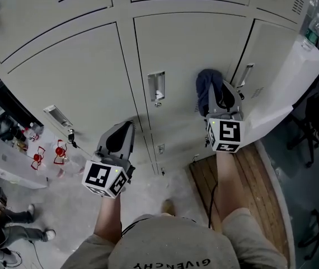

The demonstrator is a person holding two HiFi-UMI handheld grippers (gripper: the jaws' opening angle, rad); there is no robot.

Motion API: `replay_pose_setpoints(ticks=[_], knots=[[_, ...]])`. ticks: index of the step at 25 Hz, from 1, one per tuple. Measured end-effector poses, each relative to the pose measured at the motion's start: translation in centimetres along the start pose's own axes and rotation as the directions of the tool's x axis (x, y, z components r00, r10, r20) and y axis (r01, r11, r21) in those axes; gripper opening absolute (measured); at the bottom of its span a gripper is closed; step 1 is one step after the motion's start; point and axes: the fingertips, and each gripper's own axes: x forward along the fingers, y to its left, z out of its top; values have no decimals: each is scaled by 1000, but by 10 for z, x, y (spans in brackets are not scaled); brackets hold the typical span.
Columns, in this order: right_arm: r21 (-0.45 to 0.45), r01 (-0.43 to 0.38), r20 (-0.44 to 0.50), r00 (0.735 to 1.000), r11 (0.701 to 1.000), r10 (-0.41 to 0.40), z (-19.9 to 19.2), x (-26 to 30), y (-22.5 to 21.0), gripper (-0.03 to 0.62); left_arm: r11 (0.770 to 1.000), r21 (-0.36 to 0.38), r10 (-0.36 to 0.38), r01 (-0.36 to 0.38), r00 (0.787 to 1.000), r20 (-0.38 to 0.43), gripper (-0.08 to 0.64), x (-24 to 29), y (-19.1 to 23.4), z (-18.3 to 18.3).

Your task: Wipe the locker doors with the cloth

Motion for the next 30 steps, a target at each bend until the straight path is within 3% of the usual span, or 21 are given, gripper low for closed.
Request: replay_pose_setpoints(ticks=[8, 11, 15, 19, 25, 30], knots=[[-3, 129, -79, 988, 992, -129, -20, -4, -44, 75, 1000, 0, -5, 5, 1000, 4, 5, -4, -2, 1], [55, 156, -41, 987, 986, -154, -14, -13, -46, 76, 1000, -1, -5, 5, 1000, 2, 5, -7, -3, 1], [113, 36, 60, 997, 993, -43, 0, -27, -4, 77, 1000, -2, 3, -3, 1000, -3, 5, -10, 0, 0], [131, -114, 92, 990, 985, 103, 1, -31, 59, 77, 1000, -5, 10, -10, 1000, -6, 5, -12, 1, -1], [83, -322, 132, 942, 943, 310, 19, -37, 148, 77, 1000, -11, 21, -21, 1000, -23, 5, -15, 1, -10], [27, -435, 64, 899, 900, 433, 3, -33, 198, 77, 1000, -7, 29, -29, 999, -28, 5, -18, 2, -10]])
